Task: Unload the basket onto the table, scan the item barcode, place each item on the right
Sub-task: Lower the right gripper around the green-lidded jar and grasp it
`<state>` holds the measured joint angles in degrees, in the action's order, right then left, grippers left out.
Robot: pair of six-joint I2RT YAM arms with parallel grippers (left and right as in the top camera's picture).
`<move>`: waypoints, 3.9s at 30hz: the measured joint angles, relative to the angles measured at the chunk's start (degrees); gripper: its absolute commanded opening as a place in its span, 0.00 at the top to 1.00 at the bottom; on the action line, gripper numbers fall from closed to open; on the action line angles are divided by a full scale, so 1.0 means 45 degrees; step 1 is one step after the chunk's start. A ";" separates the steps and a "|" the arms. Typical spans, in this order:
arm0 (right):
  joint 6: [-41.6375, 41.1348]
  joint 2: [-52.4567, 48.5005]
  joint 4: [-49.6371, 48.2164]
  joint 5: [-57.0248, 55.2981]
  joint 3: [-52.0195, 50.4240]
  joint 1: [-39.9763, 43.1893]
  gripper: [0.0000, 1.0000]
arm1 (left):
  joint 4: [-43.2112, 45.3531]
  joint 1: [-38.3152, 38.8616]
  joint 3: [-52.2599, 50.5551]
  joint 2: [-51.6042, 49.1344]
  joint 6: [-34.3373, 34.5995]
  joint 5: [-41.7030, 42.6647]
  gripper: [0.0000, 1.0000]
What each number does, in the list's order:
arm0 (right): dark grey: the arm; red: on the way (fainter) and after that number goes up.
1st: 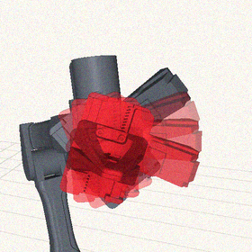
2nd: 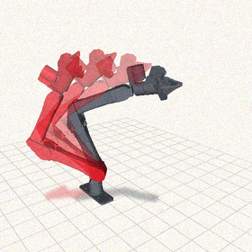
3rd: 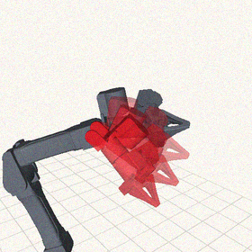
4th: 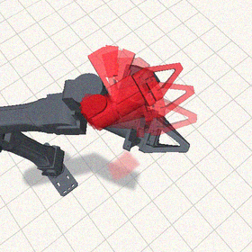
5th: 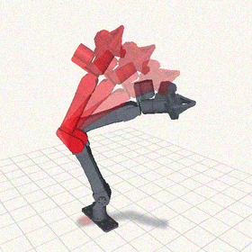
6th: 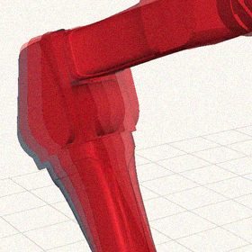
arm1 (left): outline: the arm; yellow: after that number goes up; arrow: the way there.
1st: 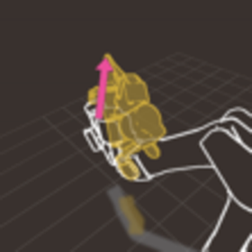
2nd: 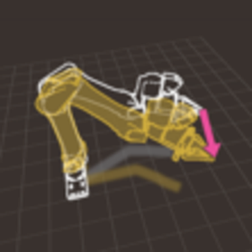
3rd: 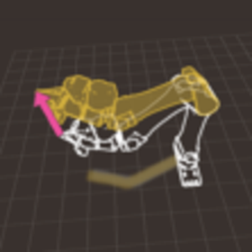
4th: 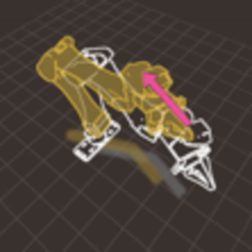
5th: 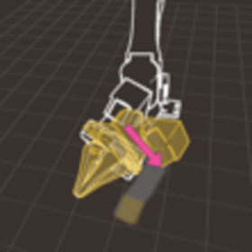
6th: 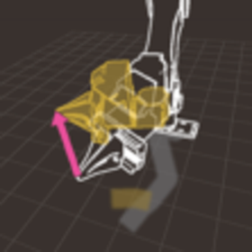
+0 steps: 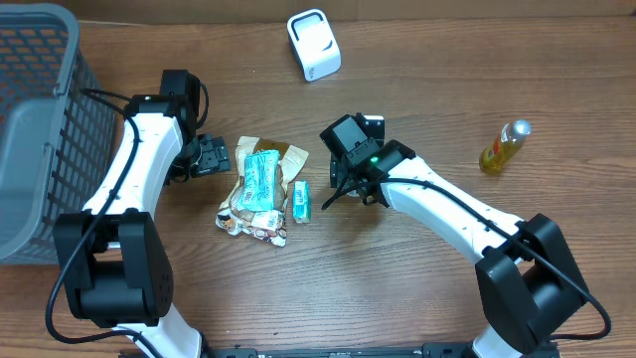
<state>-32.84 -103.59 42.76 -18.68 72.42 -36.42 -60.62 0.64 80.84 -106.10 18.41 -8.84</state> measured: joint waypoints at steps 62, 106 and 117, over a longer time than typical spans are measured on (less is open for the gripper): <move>0.0015 0.0005 0.1967 0.1117 0.0782 0.2263 0.41 | 0.0000 0.0000 0.0000 0.0000 0.0000 0.0000 0.00; 0.0248 0.0029 0.5697 0.4109 0.0797 0.2346 0.06 | 0.0000 0.0000 0.0000 0.0000 0.0000 0.0000 0.00; 0.0301 0.0029 0.4507 0.4109 0.0321 0.2346 0.09 | 0.0000 0.0000 0.0000 0.0000 0.0000 0.0000 0.01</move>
<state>-31.48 -103.46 63.05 -0.19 73.87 -25.87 -60.62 0.64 80.84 -106.10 18.41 -8.84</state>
